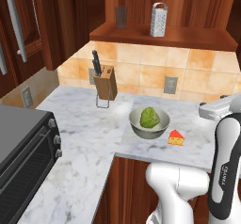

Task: Pick the cheese from the fridge and the cheese grater from the cabinet and place them next to the salad bowl.

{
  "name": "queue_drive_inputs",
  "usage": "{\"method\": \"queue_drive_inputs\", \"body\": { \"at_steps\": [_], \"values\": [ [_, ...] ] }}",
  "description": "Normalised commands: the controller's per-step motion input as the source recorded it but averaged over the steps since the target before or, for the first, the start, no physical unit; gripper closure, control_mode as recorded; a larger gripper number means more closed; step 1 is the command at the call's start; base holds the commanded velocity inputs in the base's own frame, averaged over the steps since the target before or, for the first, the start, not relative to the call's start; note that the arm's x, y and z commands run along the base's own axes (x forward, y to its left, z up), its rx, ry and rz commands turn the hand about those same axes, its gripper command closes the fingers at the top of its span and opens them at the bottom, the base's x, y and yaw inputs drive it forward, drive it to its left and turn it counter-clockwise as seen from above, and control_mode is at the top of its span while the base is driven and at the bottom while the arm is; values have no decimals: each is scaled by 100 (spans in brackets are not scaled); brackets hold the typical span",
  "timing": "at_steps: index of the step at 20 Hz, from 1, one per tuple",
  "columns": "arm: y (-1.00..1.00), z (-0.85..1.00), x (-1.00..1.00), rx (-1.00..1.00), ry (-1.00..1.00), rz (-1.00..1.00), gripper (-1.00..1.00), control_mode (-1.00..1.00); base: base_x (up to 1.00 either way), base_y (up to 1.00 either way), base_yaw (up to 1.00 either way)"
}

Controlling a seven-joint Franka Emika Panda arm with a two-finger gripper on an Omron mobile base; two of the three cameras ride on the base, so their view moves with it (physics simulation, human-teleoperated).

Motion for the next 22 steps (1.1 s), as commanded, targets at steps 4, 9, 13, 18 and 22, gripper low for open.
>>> {"method": "queue_drive_inputs", "body": {
  "at_steps": [4,9,13,18,22],
  "values": [
    [24,13,-33,0,-9,-18,-100,-100,0,0,0],
    [-1,0,-51,0,-2,-25,-100,-100,0,0,0],
    [1,0,-49,0,-7,-19,-100,-100,0,0,0],
    [1,0,-55,0,-12,-20,-100,-100,0,0,0],
    [12,0,-30,-1,-9,-16,-100,-100,0,0,0]
  ]
}}
